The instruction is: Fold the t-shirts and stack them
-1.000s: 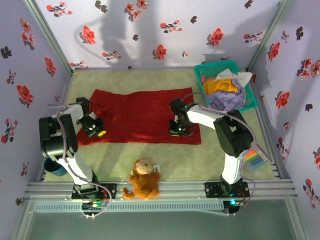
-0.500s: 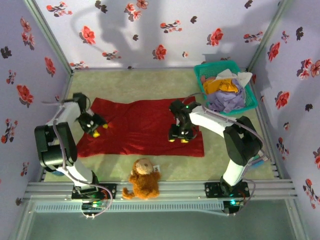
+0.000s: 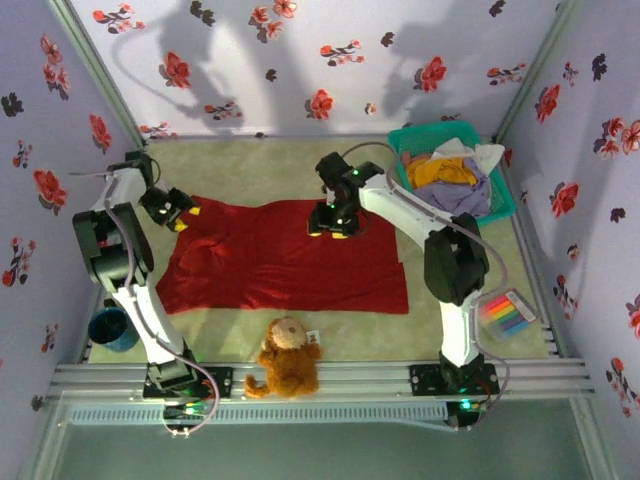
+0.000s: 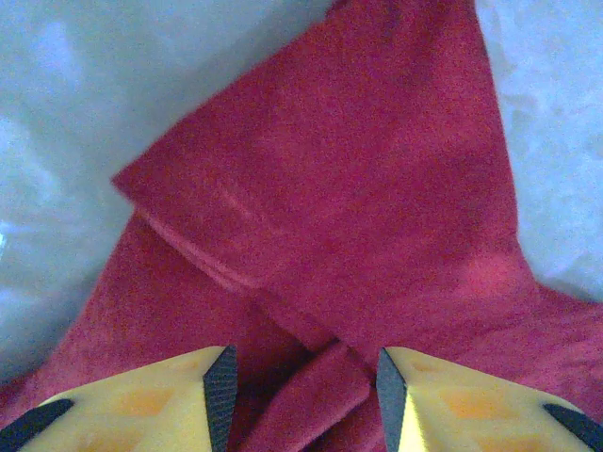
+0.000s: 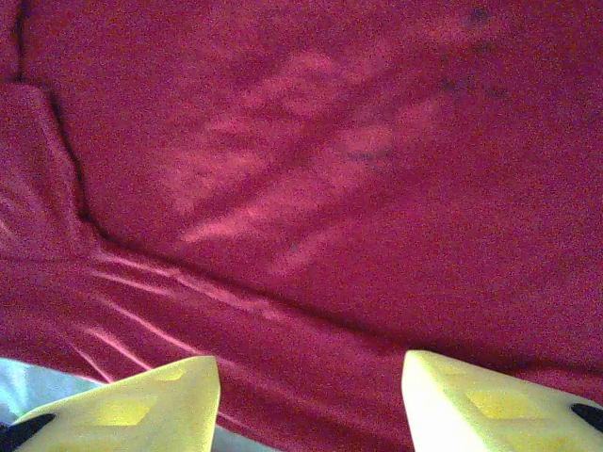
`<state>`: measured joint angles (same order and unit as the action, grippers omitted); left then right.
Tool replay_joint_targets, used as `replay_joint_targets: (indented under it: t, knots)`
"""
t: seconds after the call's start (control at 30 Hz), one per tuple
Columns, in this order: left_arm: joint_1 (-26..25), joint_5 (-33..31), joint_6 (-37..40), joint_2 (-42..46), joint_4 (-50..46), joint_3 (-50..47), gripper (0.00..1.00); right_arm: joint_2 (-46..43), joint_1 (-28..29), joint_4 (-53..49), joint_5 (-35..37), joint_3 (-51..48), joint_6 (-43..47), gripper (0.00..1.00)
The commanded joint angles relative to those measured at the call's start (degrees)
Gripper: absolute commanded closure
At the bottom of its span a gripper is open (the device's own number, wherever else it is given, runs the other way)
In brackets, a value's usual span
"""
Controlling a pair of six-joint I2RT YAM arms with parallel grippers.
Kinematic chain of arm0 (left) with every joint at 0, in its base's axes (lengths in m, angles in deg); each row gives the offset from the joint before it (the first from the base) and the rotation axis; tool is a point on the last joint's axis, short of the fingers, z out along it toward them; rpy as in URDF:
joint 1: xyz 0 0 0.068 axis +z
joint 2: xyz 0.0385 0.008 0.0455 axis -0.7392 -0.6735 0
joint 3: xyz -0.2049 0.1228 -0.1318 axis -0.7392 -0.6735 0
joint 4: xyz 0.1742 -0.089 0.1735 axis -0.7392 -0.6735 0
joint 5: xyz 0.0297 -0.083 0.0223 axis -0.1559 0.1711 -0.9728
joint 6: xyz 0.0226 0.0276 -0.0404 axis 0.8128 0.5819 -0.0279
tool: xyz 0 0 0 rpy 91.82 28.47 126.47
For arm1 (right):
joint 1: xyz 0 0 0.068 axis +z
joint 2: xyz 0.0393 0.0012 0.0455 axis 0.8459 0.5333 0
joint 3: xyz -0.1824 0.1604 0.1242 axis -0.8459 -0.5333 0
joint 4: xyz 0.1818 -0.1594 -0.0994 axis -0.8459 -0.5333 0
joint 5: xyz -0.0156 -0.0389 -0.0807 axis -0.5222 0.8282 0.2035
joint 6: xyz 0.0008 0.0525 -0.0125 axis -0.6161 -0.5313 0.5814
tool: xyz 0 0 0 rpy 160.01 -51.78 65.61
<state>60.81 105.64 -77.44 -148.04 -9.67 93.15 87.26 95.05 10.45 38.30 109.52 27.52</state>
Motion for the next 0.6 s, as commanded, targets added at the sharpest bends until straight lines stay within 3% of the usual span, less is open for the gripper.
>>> replay_joint_targets:
  t: [0.0, 0.4, 0.57]
  knots:
    - [0.39, 1.10, 1.01, -2.67, -1.32, 3.67, 0.54, 2.16, -0.84, -4.39, -0.73, 3.78, 2.16, 0.45]
    - [0.39, -2.08, 0.48, -7.86, 1.49, 3.67, 0.63, 2.64, -2.69, -4.56, -1.06, 2.27, 2.32, 0.45]
    - [0.39, -1.05, 0.68, -10.46, 1.39, 6.62, 0.71, 3.30, -3.28, -5.33, -1.32, 3.17, 2.85, 0.44]
